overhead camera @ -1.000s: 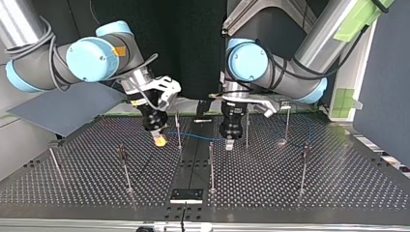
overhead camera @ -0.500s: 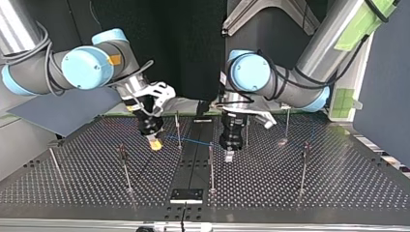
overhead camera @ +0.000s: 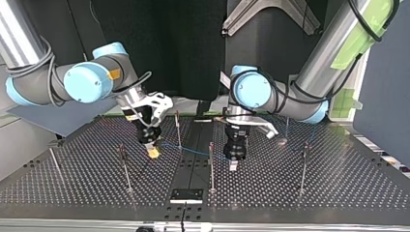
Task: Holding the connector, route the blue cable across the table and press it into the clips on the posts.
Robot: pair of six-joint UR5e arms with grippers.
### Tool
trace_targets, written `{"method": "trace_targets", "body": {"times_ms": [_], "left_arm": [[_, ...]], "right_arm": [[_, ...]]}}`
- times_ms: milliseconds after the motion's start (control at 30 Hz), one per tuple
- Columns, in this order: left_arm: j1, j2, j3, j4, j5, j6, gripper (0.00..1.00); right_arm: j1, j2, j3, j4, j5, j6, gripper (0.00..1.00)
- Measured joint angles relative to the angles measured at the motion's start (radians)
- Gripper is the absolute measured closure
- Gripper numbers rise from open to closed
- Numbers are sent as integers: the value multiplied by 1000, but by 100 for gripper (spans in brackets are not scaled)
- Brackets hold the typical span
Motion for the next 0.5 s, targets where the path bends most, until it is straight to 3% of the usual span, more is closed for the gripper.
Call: {"method": "trace_targets", "body": {"times_ms": [200,433,467,500], "left_arm": [[33,-2,8,4,24,-12,100],[40,-2,8,6,34,-14,100],[40,-2,8,6,35,-15,91],[40,-2,8,4,35,-14,91]], "right_arm": [[-2,51,-53,0,-11,-11,100],[-5,76,-95,0,-13,-14,100],[-6,78,-97,0,-13,-14,100],[-7,79,-97,0,-13,-15,100]]}}
